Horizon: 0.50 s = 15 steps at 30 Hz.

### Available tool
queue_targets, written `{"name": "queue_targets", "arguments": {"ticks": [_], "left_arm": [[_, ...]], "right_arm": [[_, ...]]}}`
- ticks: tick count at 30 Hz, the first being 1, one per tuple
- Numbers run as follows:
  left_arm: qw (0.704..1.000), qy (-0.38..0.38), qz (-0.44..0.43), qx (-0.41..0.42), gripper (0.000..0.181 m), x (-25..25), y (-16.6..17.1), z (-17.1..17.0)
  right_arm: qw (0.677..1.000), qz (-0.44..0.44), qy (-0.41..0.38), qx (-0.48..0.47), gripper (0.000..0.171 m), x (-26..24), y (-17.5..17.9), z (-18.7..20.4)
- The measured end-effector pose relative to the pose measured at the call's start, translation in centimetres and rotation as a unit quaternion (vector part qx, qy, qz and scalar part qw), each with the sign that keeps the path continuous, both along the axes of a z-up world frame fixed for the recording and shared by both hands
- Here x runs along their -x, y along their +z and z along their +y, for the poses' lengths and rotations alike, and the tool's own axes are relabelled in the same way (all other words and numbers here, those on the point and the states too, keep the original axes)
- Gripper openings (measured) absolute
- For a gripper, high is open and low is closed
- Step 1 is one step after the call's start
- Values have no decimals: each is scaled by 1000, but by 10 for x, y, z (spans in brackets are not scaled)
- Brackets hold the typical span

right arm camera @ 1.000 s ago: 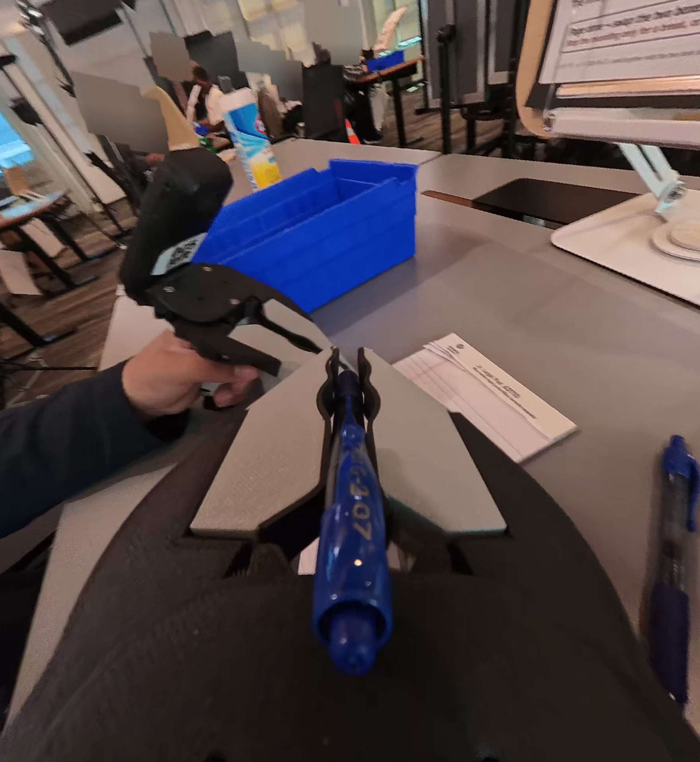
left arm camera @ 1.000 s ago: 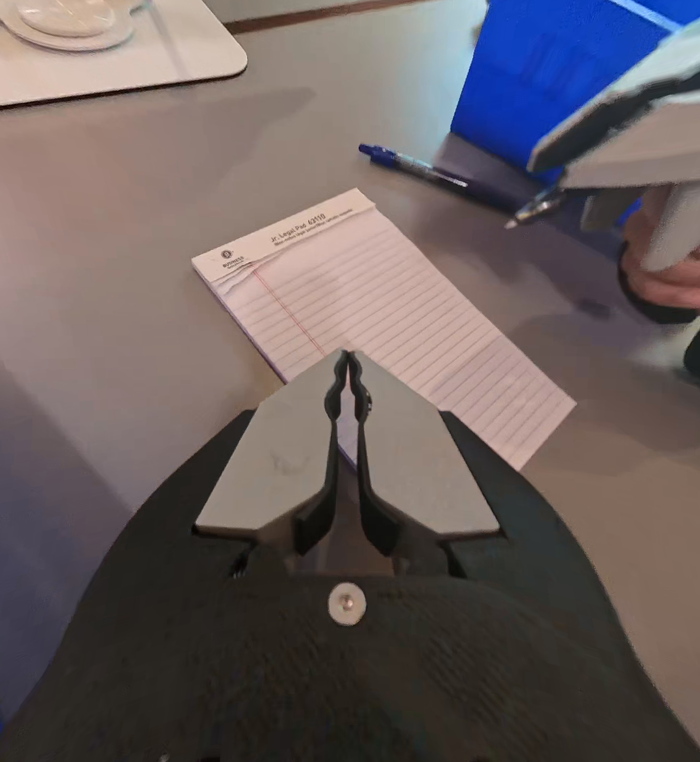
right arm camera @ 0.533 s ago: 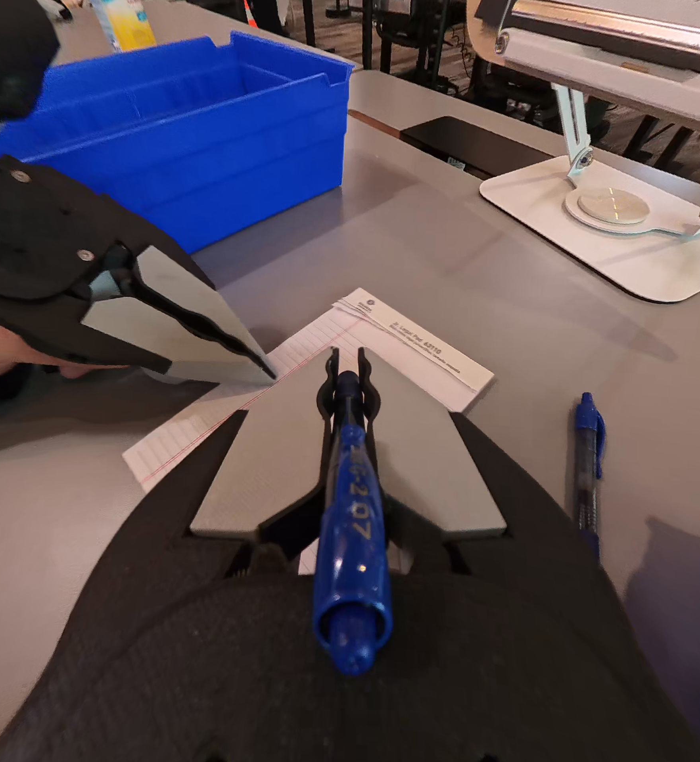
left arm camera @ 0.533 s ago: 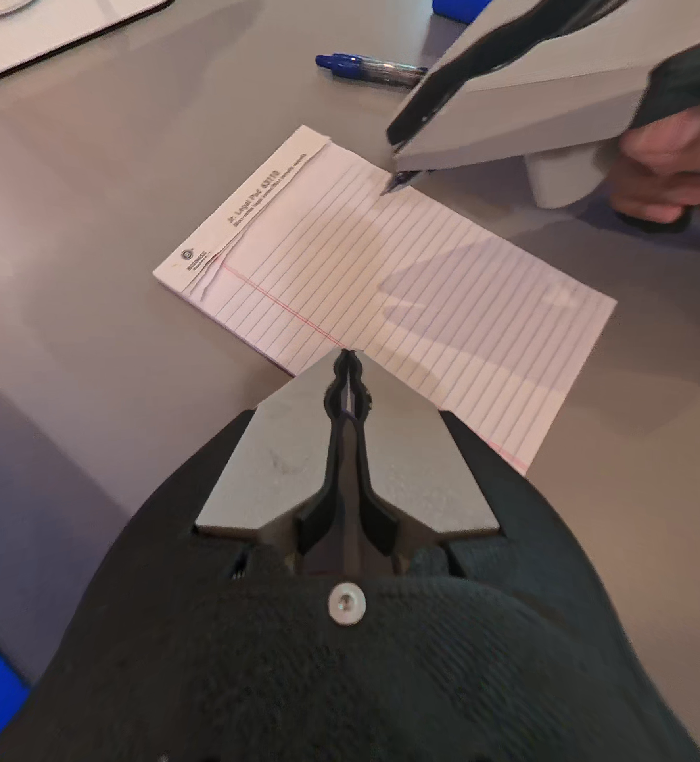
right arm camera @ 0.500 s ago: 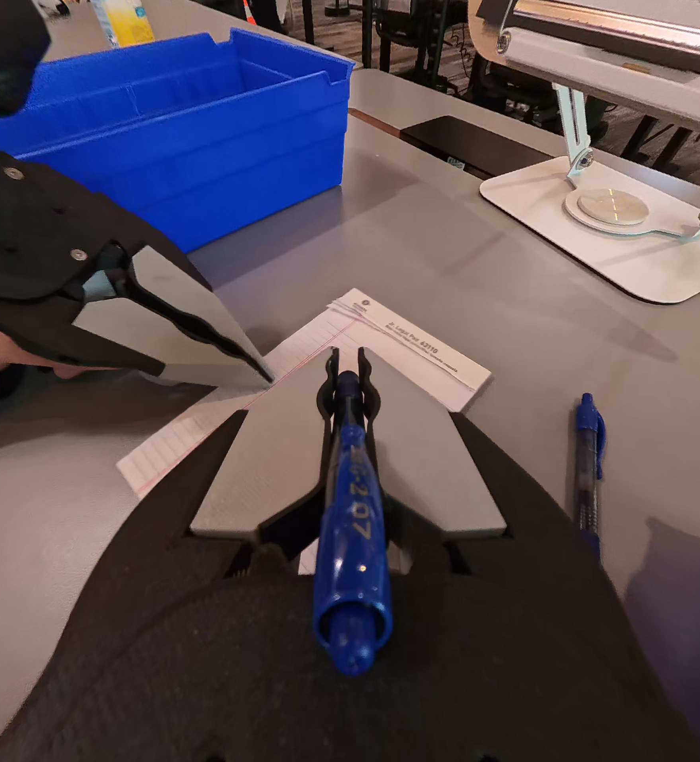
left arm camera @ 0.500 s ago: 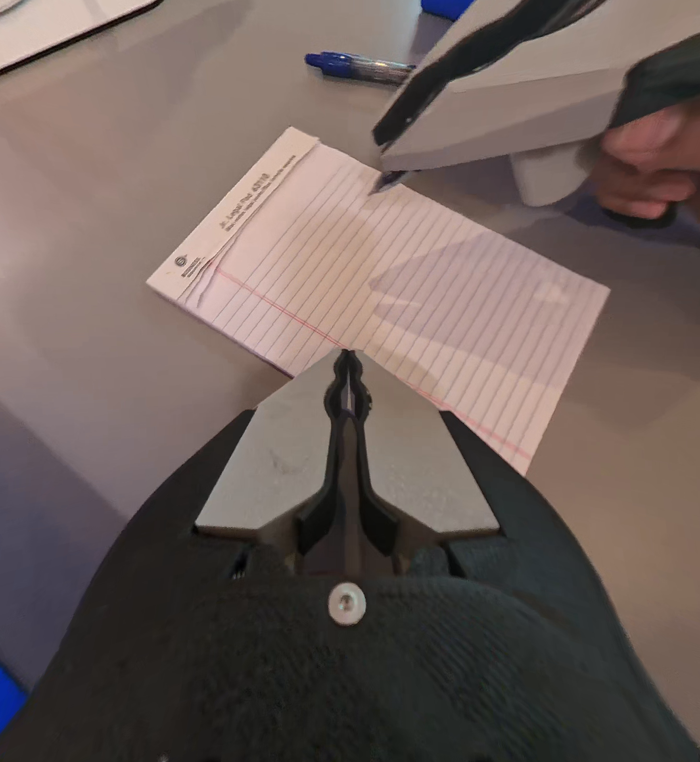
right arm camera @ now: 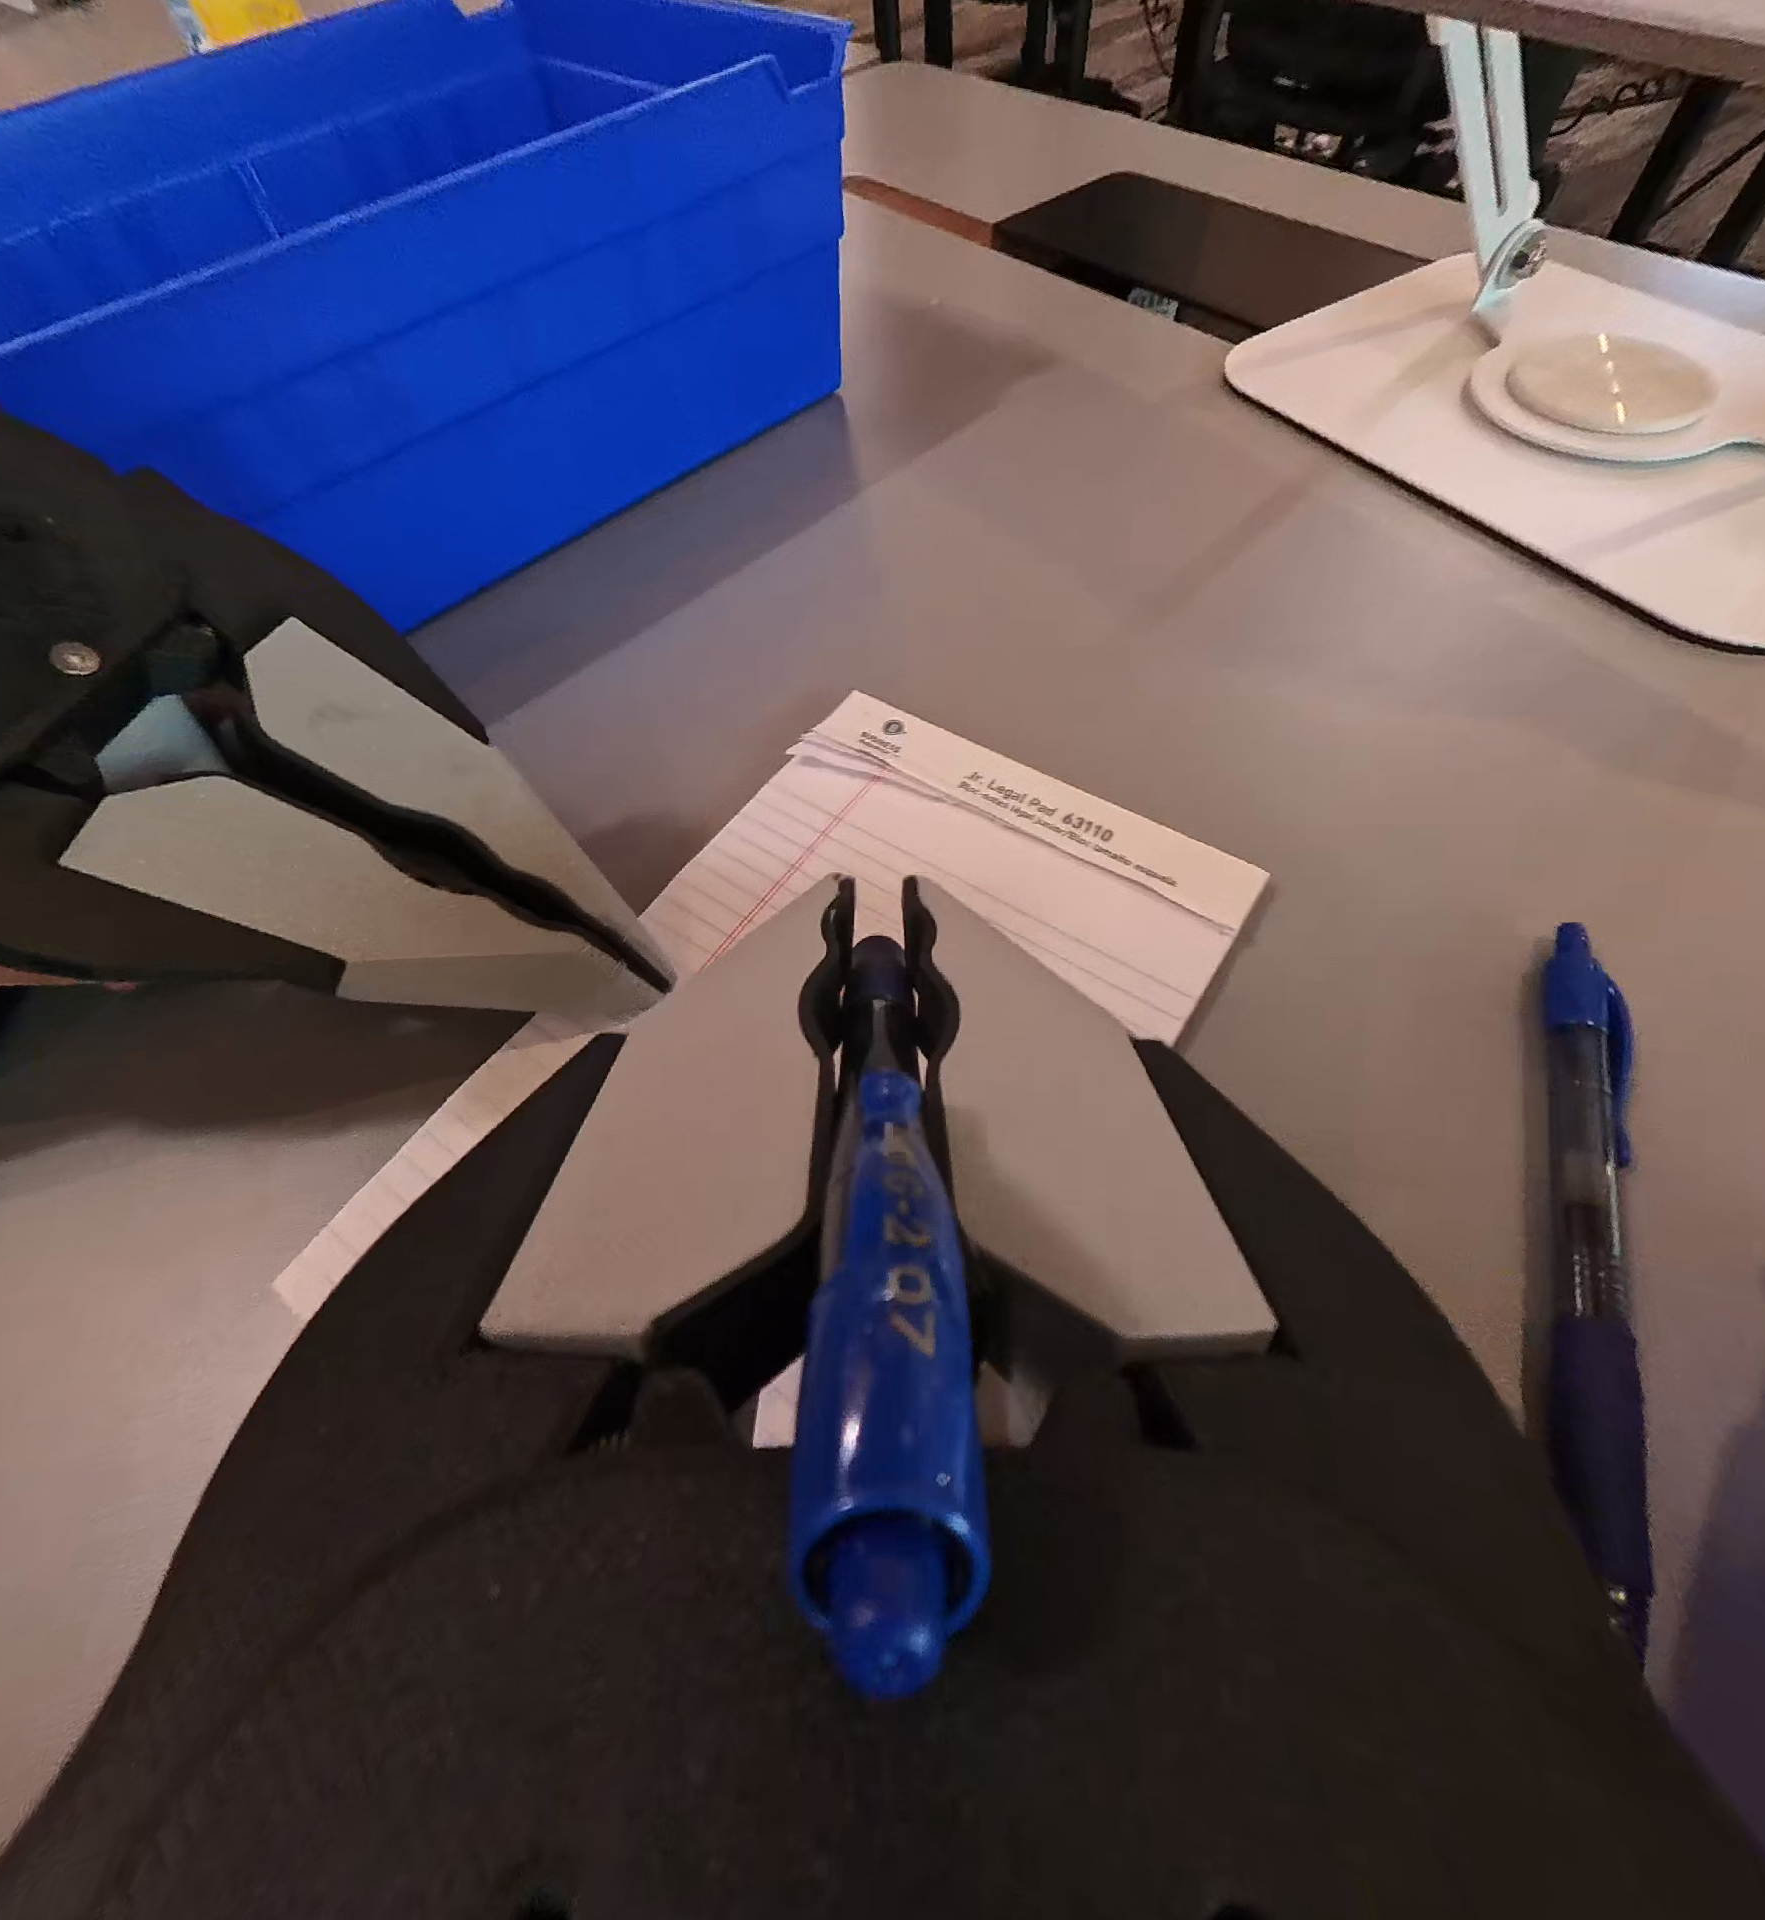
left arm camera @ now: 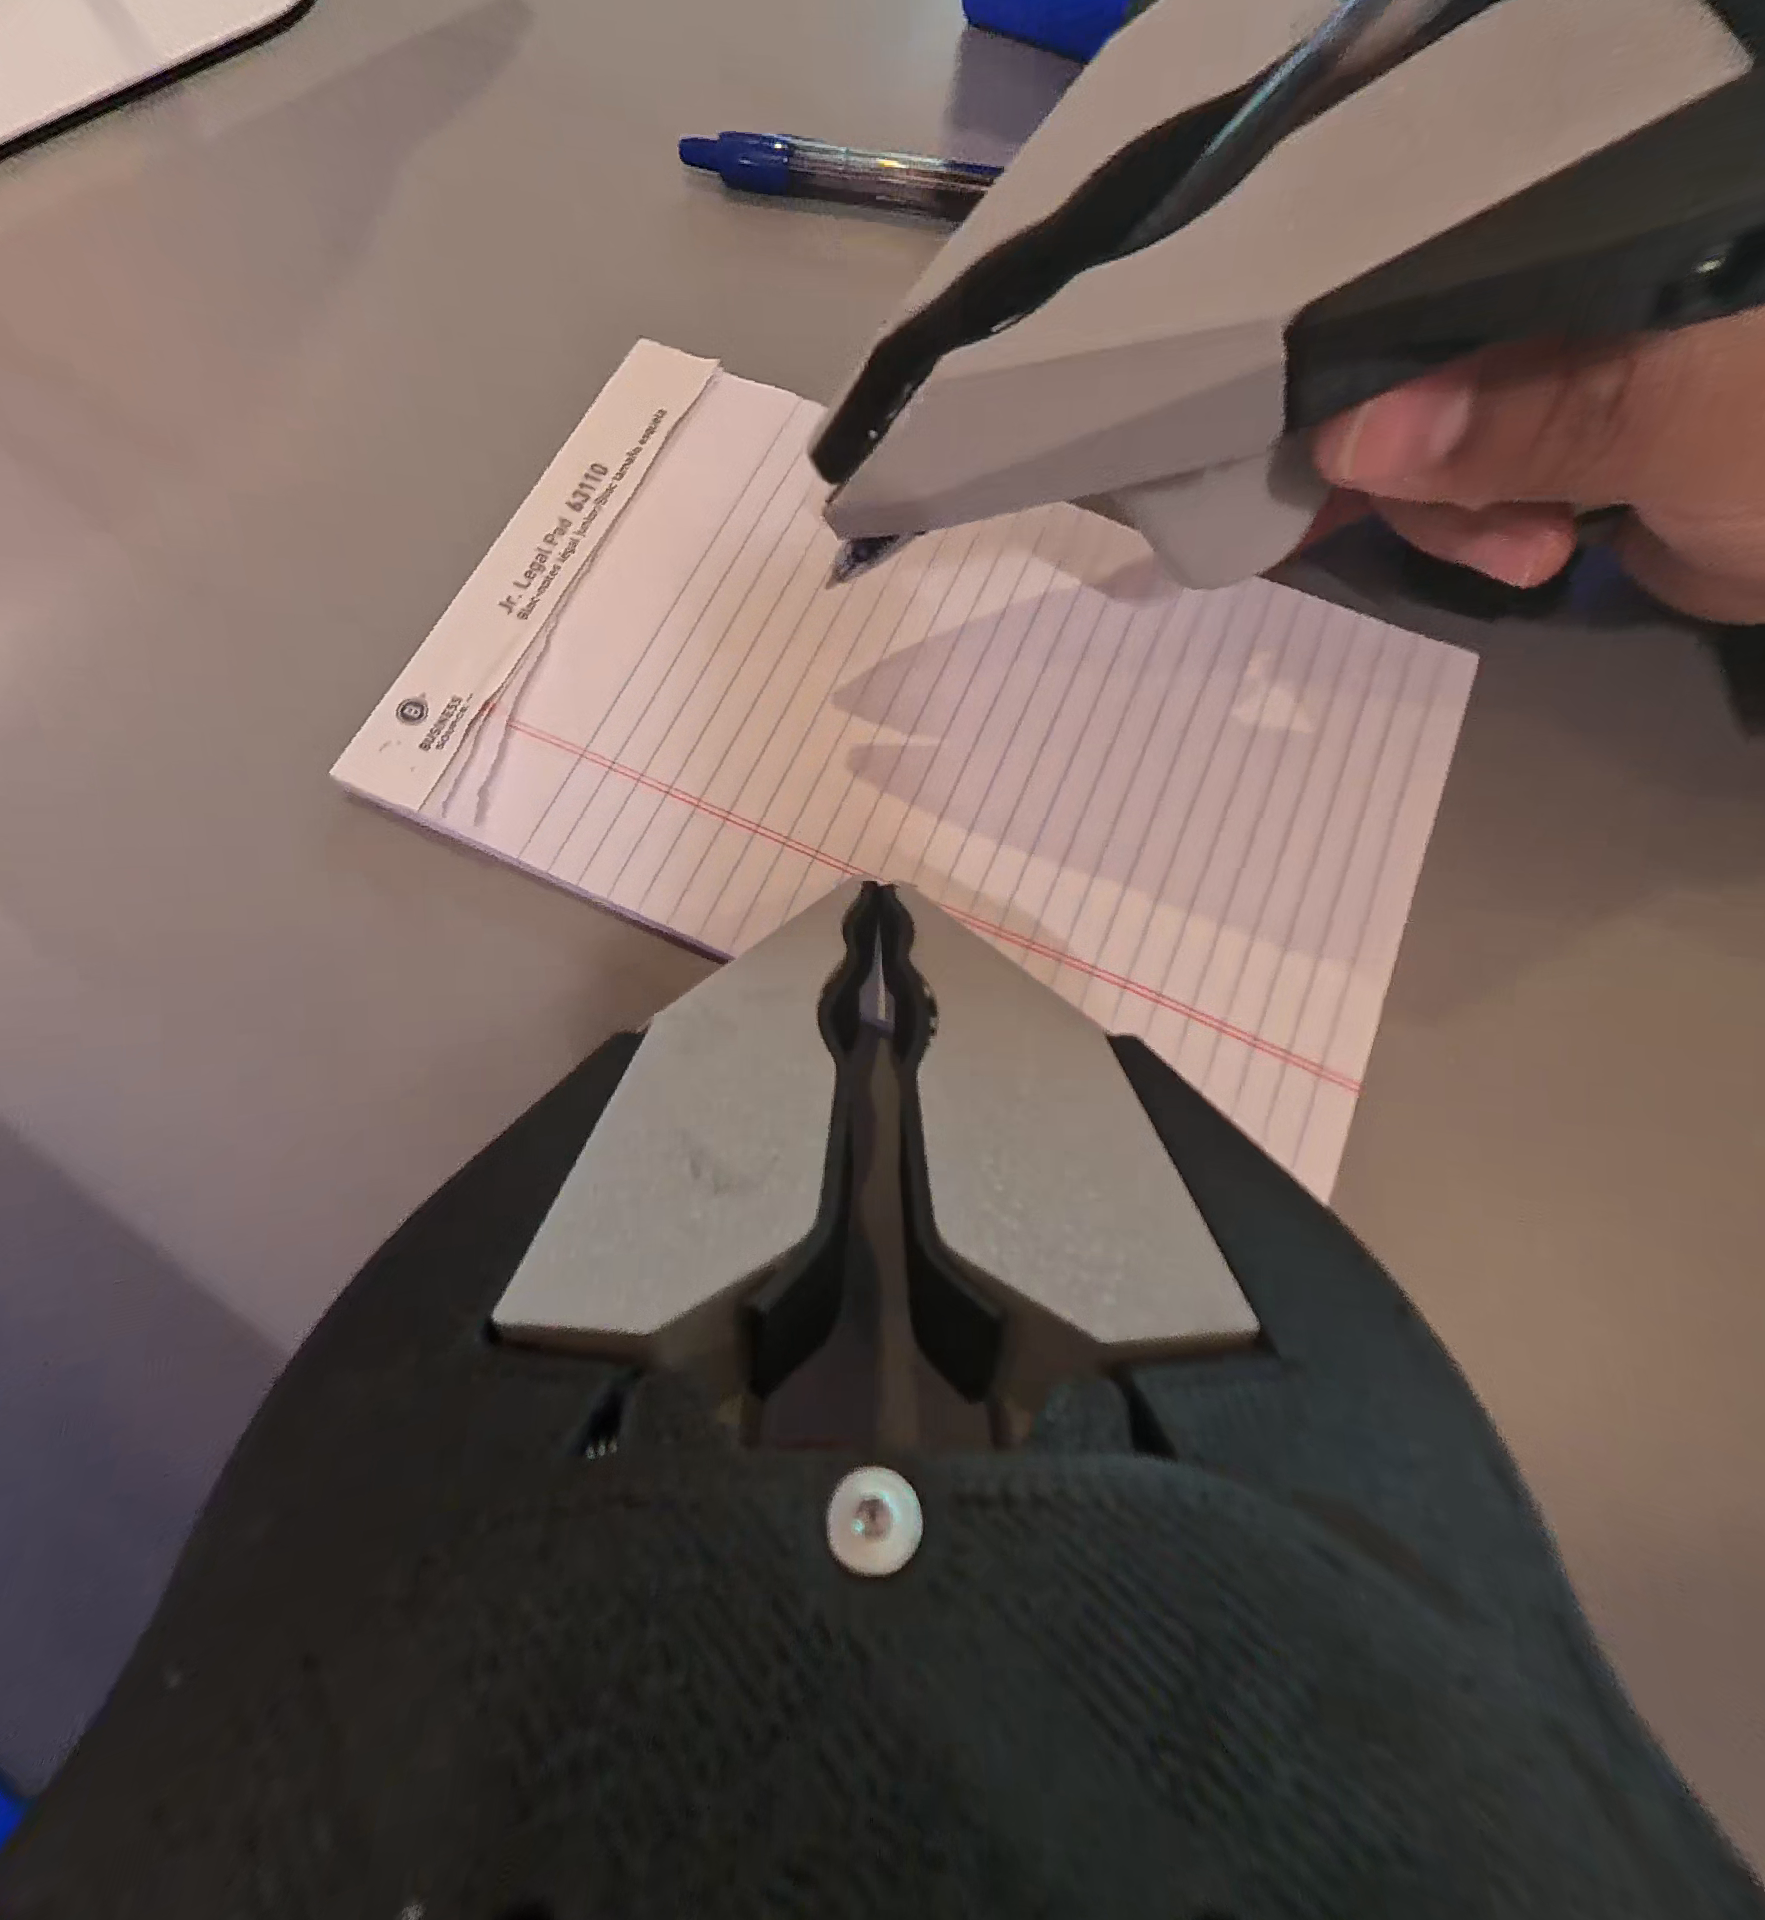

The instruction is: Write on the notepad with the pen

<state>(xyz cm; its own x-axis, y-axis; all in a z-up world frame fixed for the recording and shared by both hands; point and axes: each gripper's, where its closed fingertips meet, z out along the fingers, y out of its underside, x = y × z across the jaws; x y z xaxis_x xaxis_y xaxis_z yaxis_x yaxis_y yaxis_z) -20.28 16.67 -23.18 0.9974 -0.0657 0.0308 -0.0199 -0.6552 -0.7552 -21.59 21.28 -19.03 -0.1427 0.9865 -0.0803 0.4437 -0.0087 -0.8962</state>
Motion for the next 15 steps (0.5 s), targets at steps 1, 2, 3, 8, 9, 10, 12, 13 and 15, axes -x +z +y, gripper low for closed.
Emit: {"name": "queue_targets", "arguments": {"ticks": [1,2,3,8,9,10,12,13,15], "left_arm": [[1000,3,-2,0,0,1,0,0],[1000,6,-2,0,0,2,0,0],[1000,4,-4,0,0,2,0,-1],[1000,-17,-3,0,0,-5,0,-4],[1000,-21,-3,0,0,-6,0,-5],[1000,-27,-5,0,0,-8,0,-6],[999,-42,-10,1,0,-13,0,-8],[999,-47,-10,1,0,-15,0,-9],[998,-60,-2,0,0,-19,0,-10]], "right_arm": [[1000,2,8,2,6,0,1,-4],[1000,3,16,-1,6,-1,2,-7],[1000,0,16,-7,6,-1,0,-7],[1000,-6,11,-4,5,-1,-1,-7],[1000,-4,9,-4,5,-1,0,-6],[1000,0,7,-6,5,-2,2,-5],[1000,4,3,-9,6,-2,4,-1],[1000,6,2,-8,6,-2,5,0],[1000,8,1,-11,6,-2,6,2]]}}
